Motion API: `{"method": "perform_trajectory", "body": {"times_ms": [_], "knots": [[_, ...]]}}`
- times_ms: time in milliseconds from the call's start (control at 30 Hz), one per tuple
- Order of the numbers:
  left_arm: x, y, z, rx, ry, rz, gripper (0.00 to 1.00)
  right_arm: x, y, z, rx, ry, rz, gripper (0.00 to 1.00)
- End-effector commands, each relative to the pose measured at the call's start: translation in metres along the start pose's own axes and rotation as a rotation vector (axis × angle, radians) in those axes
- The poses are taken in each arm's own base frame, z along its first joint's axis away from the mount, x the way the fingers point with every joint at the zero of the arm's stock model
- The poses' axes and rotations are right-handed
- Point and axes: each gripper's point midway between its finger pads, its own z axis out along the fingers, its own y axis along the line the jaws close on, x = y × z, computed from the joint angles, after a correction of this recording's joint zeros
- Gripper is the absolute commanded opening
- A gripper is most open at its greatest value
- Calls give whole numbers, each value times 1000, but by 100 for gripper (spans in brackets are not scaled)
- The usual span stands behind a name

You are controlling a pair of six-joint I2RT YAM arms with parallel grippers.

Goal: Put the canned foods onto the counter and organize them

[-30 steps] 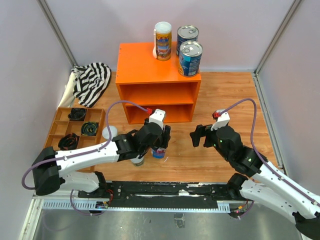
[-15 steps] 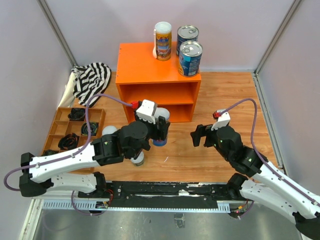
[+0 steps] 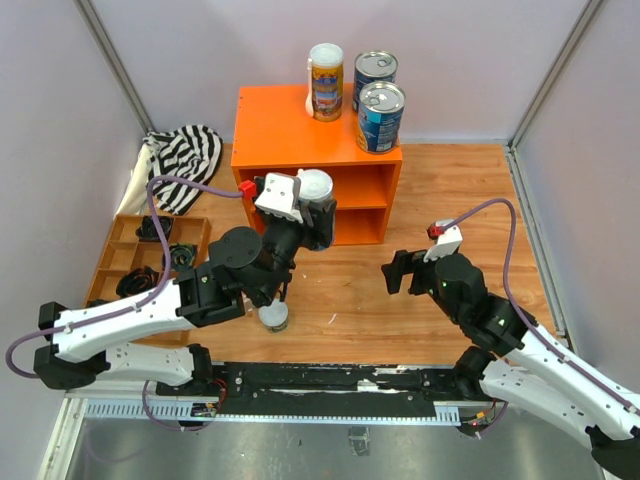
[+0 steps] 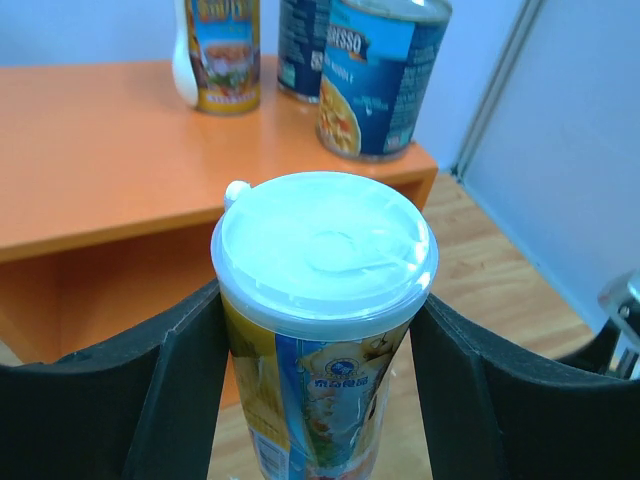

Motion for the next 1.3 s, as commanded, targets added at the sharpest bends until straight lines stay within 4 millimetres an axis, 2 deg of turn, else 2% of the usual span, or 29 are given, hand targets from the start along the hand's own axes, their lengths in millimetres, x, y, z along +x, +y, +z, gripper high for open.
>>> {"method": "perform_trajectory", "body": {"times_ms": [0,300,467,633,967,1267], "knots": [[-84,8,0,-47,-233,-122,0,1,-2,1,10,-14,5,97],[-121,7,12,-98,-372,-17,0,-1,-1,0,1,-23,8,97],[-143,14,27,-93,-418,-26,0,-2,0,1,-3,-24,8,97],[-152,14,45,-76,-417,-2,0,-1,1,1,-5,-24,6,97],[-147,8,94,14,-363,34,0,-2,1,3,-3,-27,0,97],[-134,25,129,32,-343,54,0,0,0,6,3,-24,-10,97]]}}
